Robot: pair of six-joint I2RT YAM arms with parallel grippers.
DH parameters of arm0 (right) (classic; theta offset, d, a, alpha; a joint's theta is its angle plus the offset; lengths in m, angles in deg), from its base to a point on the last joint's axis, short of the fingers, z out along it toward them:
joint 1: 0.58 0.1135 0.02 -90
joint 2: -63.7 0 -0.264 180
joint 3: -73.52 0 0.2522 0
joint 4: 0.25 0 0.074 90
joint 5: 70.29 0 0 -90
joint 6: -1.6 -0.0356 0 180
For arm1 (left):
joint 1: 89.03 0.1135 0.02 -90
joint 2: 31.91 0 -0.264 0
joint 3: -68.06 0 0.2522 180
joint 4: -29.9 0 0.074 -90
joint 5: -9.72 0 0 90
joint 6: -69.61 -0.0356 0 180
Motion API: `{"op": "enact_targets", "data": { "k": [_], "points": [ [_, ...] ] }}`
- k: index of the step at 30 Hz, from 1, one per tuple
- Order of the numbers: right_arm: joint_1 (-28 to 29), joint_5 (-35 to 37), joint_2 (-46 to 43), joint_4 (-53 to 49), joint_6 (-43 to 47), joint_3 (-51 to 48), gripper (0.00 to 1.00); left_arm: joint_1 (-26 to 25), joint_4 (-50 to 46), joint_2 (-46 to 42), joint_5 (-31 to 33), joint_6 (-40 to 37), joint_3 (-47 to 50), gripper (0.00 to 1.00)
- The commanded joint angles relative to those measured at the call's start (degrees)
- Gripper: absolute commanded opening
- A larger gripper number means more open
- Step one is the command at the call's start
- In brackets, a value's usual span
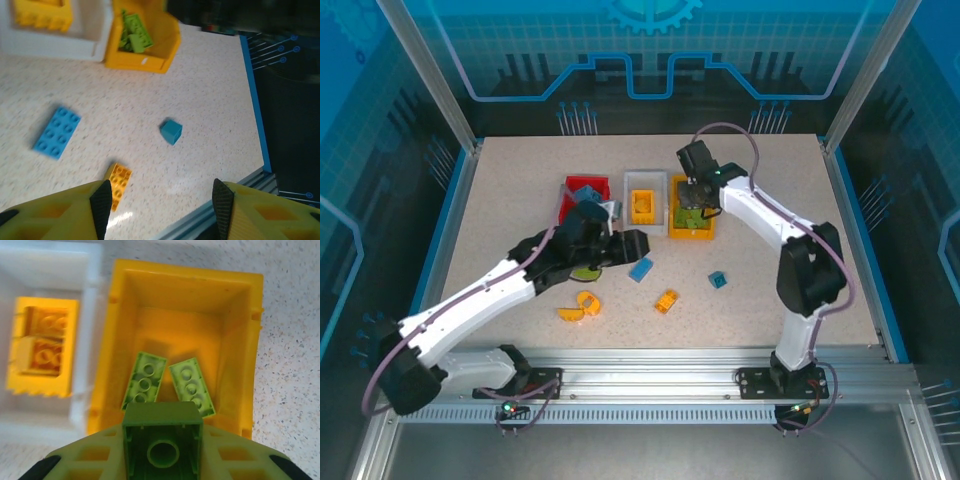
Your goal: Sort the legos into containers by color
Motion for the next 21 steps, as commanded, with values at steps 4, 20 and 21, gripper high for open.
{"op": "enact_targets", "data": {
  "k": [4, 20, 21],
  "points": [
    [-2.4, -1.0, 10.6, -4.5, -6.2, 10.9, 0.33, -2.6, 5.8, 8.2, 6.0, -5.7, -5.4, 0.60],
    [-1.8, -0.3, 11.5, -6.5, -6.7, 16.2, 0.53, -4.7, 1.5, 7.8, 9.7, -8.0, -0.9, 0.61],
    [-1.4, -0.2, 10.0, -6.1, -6.5, 15.6, 0.52, -4.7, 1.0, 7.4, 9.9, -8.0, -0.4, 0.61]
  ]
}}
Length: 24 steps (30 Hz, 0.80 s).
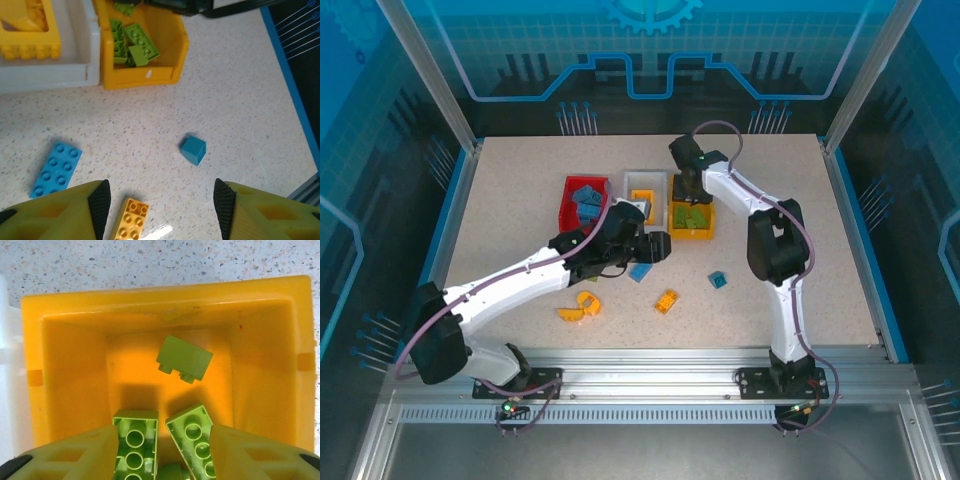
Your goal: Sort the legos into containers by color
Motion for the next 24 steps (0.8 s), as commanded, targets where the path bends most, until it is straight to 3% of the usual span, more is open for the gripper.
{"op": "enact_targets", "data": {
  "k": [1, 6, 12, 21, 24],
  "points": [
    [1.3, 0.3, -8.3, 0.1, 0.5, -1.2, 0.51, -0.5, -3.6, -2.8, 2.0, -1.8, 2.3, 0.61],
    [4.2, 2.5, -18.6, 1.3, 0.5, -5.9, 0.48, -0.7, -6.6, -4.8, 2.5, -2.0, 5.8, 0.63],
    [8.7, 1.7, -35.7, 7.3, 1.7, -20.0, 0.48, -0.7, -14.9, -8.9, 5.7, -0.6, 8.5, 0.64],
    [26.1, -9.5, -53.6, 17.1, 6.1, -45.6, 0.55, -0.6, -31.5, -21.6, 8.8, 10.6, 17.9, 0.69],
    [31.4, -7.4, -54.1, 16.6, 3.2, -49.5, 0.56, -0.7, -34.5, -25.0, 8.3, 15.1, 20.7, 0.72]
  ]
}}
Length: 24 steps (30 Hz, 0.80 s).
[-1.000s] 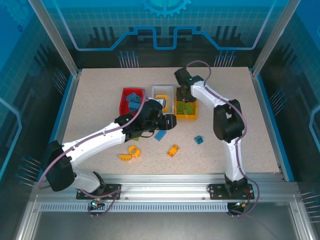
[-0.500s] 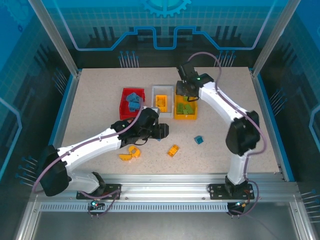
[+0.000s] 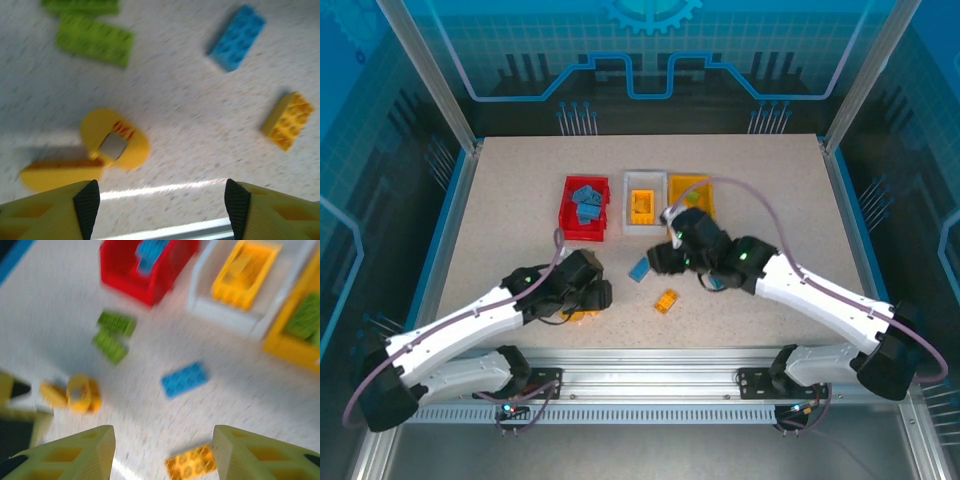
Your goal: Sort the legos into containers by color
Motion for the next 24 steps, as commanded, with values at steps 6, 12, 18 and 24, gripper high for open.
{"op": "enact_targets", "data": {
  "k": [6, 12, 18, 24],
  "points": [
    [9.5, -2.6, -0.1, 6.9, -2.1, -5.9, 0.56, -0.3, -12.7, -6.9, 2.4, 23.2, 6.1, 0.75],
    [12.1, -7.5, 1.5, 9.9, 2.2, -4.8, 0.59, 2.1, -4.2, -14.8, 2.8, 37.4, 12.9, 0.69],
    [13.5, -11.0, 2.7, 10.7, 5.6, -2.5, 0.61, 9.6, -0.9, -9.4, -0.4, 51.2, 13.4, 0.68],
    [13.8, -10.4, 2.7, 10.6, 5.2, -2.4, 0.61, 15.9, 1.7, -4.0, -4.2, 57.5, 11.8, 0.67]
  ]
}}
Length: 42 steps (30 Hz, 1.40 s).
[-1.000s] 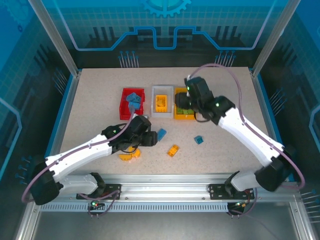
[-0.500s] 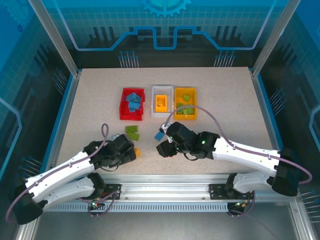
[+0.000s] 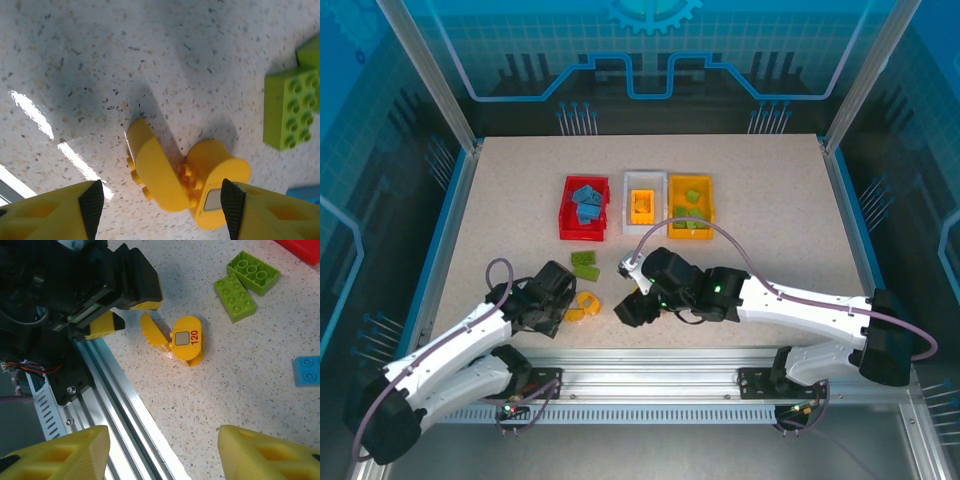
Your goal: Sort the legos into containers by color
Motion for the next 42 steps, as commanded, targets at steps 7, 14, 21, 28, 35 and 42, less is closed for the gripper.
{"op": "enact_targets", "data": {
  "k": [7, 14, 21, 28, 35, 42],
  "points": [
    [1.5, 0.0, -0.1, 1.0, 0.4, 1.2, 0.61, 3.8, 7.3, 7.2, -9.0, 11.8, 1.6, 0.65],
    [1.5, 1.0, 0.0, 0.6, 0.0, 1.1, 0.60, 3.8, 10.1, 8.0, -9.4, 15.0, 5.2, 0.55],
    [1.5, 1.6, 0.1, 0.5, -0.4, 1.3, 0.59, 3.9, 13.0, 7.2, -7.2, 16.0, 7.9, 0.27],
    [0.7, 11.0, -5.6, -0.8, -1.6, 2.6, 0.56, 4.2, 0.9, -4.3, 3.6, 6.2, 0.7, 0.09],
    [-11.4, 12.2, -13.4, 1.6, -7.4, 3.2, 0.58, 4.2, -0.8, 3.6, 8.0, -23.0, -19.0, 0.06],
    [-22.3, 12.1, -11.5, -3.1, -15.0, 6.7, 0.59, 2.1, 8.5, 27.0, -2.3, -45.6, -40.3, 0.08]
  ]
}}
